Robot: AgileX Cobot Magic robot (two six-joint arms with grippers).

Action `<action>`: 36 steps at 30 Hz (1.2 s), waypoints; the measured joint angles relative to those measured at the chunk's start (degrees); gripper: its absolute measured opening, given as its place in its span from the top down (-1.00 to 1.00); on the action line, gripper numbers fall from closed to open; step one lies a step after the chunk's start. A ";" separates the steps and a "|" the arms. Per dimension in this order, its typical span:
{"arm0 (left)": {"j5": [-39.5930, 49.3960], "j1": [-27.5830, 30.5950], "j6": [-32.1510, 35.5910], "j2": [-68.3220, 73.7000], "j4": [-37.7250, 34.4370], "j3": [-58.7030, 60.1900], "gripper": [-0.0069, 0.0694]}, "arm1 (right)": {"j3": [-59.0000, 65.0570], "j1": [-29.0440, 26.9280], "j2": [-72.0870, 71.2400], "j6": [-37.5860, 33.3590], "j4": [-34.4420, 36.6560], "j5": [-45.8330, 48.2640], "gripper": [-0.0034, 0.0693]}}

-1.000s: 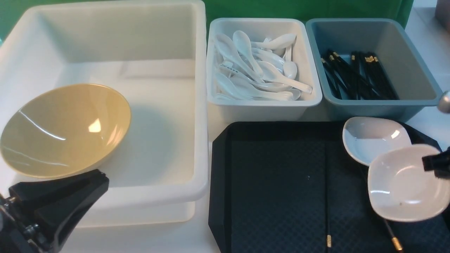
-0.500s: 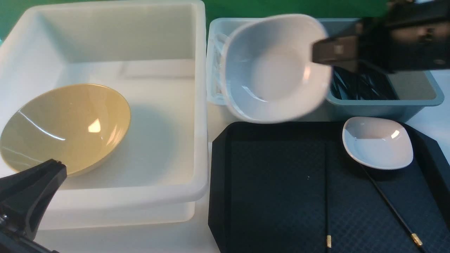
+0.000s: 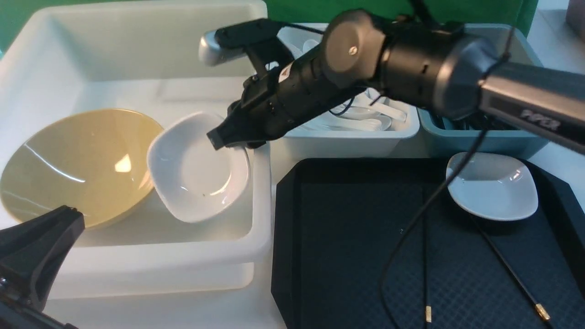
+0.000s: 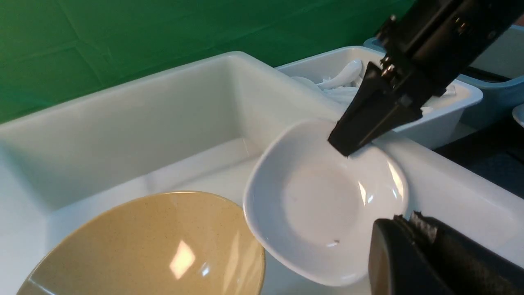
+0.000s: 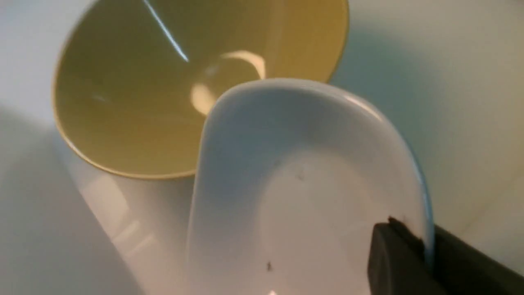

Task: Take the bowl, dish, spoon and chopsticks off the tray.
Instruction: Use the right arm to put the plate into the large storage box on the left, then use the right arm to grab the plate

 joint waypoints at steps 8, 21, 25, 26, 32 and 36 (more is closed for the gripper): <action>-0.06 0.00 0.00 -0.28 0.00 0.00 0.84 | -7.53 3.99 2.47 9.58 -16.65 8.60 0.37; 2.01 0.00 -0.14 -0.41 0.00 0.00 0.84 | -22.79 5.28 0.96 7.11 -23.00 30.83 -0.41; 2.17 0.00 -0.18 -0.81 0.00 0.00 0.84 | -20.64 3.78 -4.51 6.09 -29.03 31.59 -0.42; 2.17 0.00 -0.18 -0.87 0.00 0.00 0.84 | -18.52 2.52 -6.36 6.23 -30.11 31.54 -0.42; 1.15 0.00 -0.18 -0.93 0.00 0.00 0.84 | 6.60 -13.59 -15.89 12.18 -32.48 30.45 -0.42; -0.39 0.00 -0.18 -0.93 0.05 0.00 0.84 | 21.85 -22.98 -17.68 14.33 -31.79 23.58 -0.42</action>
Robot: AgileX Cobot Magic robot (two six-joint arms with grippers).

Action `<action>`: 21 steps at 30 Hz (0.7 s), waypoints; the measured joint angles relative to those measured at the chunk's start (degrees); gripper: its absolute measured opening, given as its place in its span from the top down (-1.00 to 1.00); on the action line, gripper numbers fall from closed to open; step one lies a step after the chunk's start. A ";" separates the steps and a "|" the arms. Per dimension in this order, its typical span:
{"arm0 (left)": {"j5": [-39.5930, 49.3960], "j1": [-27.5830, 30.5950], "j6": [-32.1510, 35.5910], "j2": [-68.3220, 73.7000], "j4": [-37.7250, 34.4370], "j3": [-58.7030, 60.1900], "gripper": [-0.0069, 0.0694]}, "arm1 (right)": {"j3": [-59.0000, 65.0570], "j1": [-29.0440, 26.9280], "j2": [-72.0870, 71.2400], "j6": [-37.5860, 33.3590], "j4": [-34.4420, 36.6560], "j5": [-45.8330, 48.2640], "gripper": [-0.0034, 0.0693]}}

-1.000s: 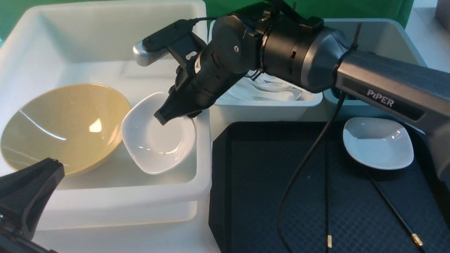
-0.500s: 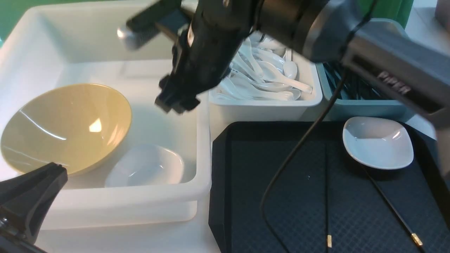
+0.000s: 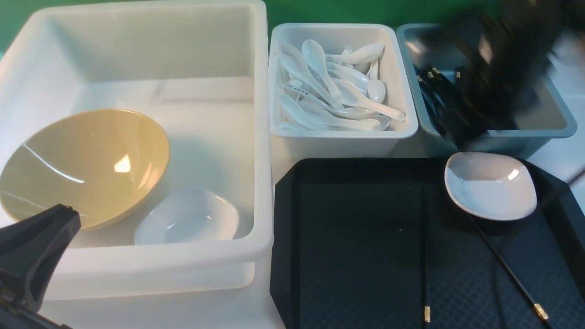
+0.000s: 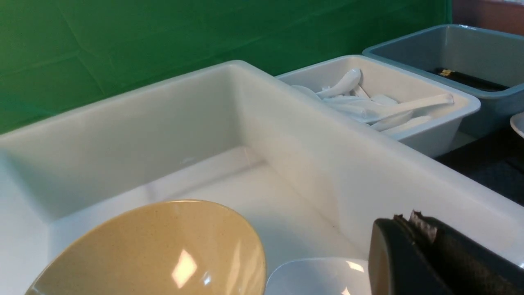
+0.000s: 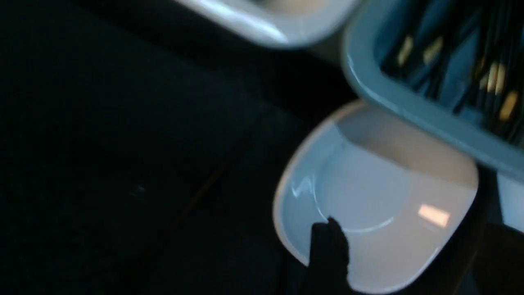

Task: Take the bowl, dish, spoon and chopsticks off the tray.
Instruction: Use the right arm to grab the plate

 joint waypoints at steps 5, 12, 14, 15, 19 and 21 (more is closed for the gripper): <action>-2.13 0.00 0.00 0.00 0.00 1.38 0.84 | 16.36 -6.73 0.36 1.89 3.40 -17.47 -0.21; -4.49 0.00 0.00 0.00 0.00 2.70 0.84 | 17.93 -6.60 4.44 2.03 4.46 -26.30 0.40; -4.67 0.00 0.00 0.00 0.00 2.70 0.84 | 17.88 -5.85 5.12 -0.17 6.96 -24.99 0.61; -4.71 0.00 0.00 0.00 0.00 2.70 0.84 | 17.88 -5.22 4.96 -1.43 8.32 -24.35 0.69; -4.73 0.00 -0.02 0.00 0.00 2.70 0.84 | 18.00 -2.34 3.16 -2.67 11.29 -22.20 0.77; -4.73 0.00 -0.02 0.00 0.00 2.70 0.84 | 18.00 -2.02 0.96 -2.28 11.57 -21.92 0.70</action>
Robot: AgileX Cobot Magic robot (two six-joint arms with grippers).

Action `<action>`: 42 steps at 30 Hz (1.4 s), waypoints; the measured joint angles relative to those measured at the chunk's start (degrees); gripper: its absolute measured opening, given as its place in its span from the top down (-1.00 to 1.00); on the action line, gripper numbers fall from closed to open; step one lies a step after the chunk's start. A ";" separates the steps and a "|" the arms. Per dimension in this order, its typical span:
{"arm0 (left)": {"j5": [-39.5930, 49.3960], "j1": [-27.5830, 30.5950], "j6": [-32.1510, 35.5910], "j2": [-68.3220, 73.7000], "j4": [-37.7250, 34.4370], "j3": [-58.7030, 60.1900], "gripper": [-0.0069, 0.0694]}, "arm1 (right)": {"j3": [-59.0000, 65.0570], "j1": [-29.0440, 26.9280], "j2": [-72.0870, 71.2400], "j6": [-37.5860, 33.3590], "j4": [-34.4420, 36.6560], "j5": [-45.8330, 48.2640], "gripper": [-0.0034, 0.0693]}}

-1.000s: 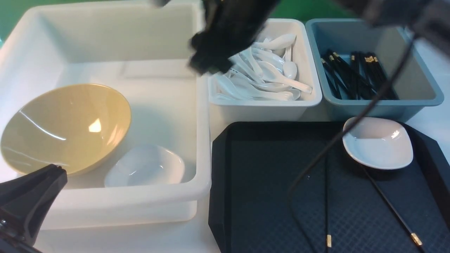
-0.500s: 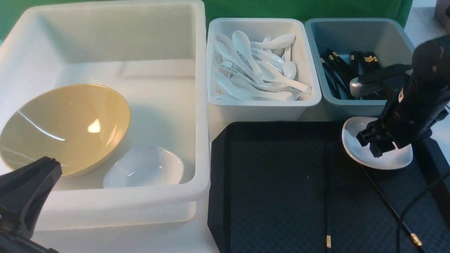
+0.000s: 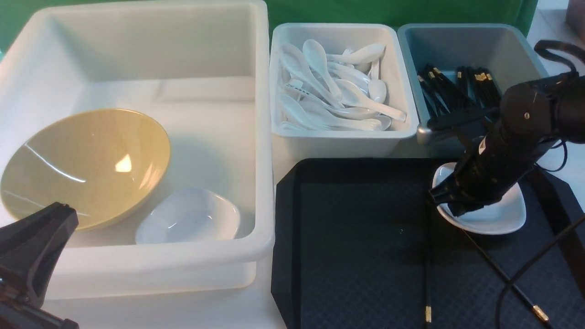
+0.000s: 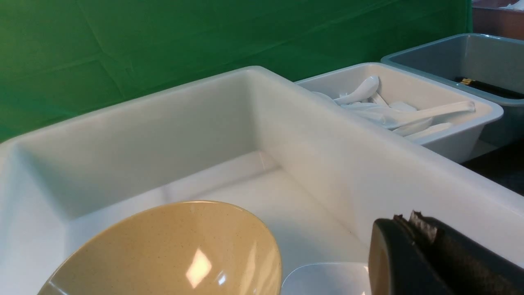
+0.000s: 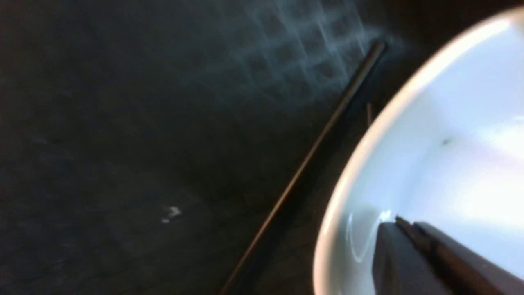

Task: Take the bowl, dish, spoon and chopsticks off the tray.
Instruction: Use the right arm to grab the plate, then use the right arm to put the plate into the large storage box on the left

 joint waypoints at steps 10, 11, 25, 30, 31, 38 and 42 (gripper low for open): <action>0.00 0.00 0.00 0.00 0.00 0.02 0.84 | 0.04 -8.94 -5.16 4.93 -4.21 2.14 -0.18; 0.00 0.00 0.00 0.00 0.00 0.02 0.84 | 0.11 -10.31 -4.90 5.26 -4.50 2.14 -0.28; 0.01 0.00 0.00 0.00 0.05 0.02 0.84 | -0.23 -12.06 4.51 2.96 0.42 -1.85 0.11; 0.01 0.00 0.05 0.00 0.05 0.02 0.84 | -0.13 -12.01 0.57 1.23 1.13 -0.39 0.42; 0.01 0.00 0.05 0.00 0.05 0.02 0.84 | -0.07 -12.01 -0.50 1.07 1.45 0.11 0.47; 0.01 0.00 0.15 0.00 0.19 0.02 0.84 | 0.20 -11.96 -11.37 -0.39 1.13 4.04 0.72; 0.01 0.00 0.15 0.00 0.36 0.02 0.84 | 0.39 -11.96 -19.58 -6.40 9.95 5.10 0.72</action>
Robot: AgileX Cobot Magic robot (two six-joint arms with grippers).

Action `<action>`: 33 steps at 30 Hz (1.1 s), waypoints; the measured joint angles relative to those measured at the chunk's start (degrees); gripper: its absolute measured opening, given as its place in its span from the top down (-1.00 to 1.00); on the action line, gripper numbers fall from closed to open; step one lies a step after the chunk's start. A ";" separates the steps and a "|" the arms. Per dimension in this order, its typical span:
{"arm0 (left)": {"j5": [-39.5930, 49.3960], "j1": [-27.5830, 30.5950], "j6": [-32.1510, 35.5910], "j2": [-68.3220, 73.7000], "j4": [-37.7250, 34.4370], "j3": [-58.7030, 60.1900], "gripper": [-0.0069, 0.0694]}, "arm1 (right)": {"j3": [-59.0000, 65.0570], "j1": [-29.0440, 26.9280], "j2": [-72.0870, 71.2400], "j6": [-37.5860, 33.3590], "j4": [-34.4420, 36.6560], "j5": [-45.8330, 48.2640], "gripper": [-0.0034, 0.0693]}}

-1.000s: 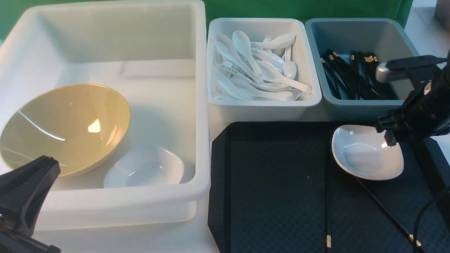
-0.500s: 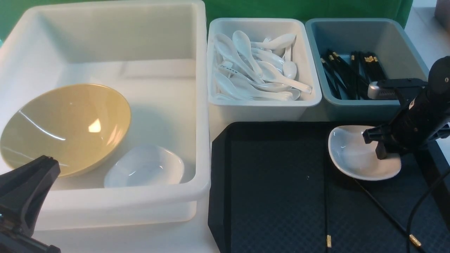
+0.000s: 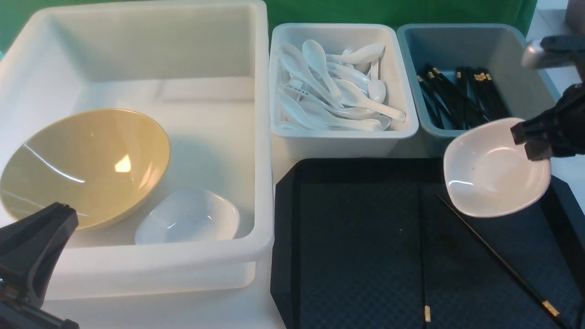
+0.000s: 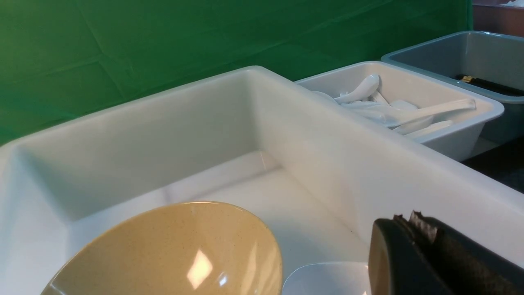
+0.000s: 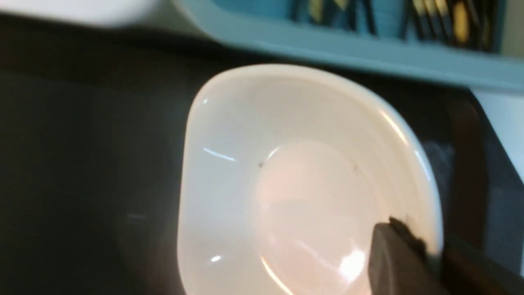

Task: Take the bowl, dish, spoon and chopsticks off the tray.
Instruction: Use the right arm to put the plate into the large storage box on the left

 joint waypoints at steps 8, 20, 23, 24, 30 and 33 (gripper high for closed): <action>0.00 0.00 0.33 0.00 0.02 0.00 0.84 | -6.99 6.41 -3.65 -19.27 28.38 -3.61 0.72; 0.00 0.00 0.44 0.00 0.02 0.00 0.84 | -34.16 36.32 22.92 -39.12 21.63 -8.91 0.72; 0.00 0.00 0.44 0.00 0.02 0.00 0.84 | -39.58 38.41 29.48 -39.36 12.94 -5.73 0.72; 0.00 0.00 0.44 0.00 0.02 0.00 0.84 | -40.58 38.83 30.95 -39.35 11.16 -4.91 0.72; 0.00 0.00 0.84 0.00 0.02 0.00 0.84 | -43.79 40.35 36.87 -39.65 7.41 -1.84 0.67; 0.00 0.00 1.99 0.00 0.02 0.00 0.84 | -44.01 41.19 37.90 -39.97 6.46 -0.15 0.39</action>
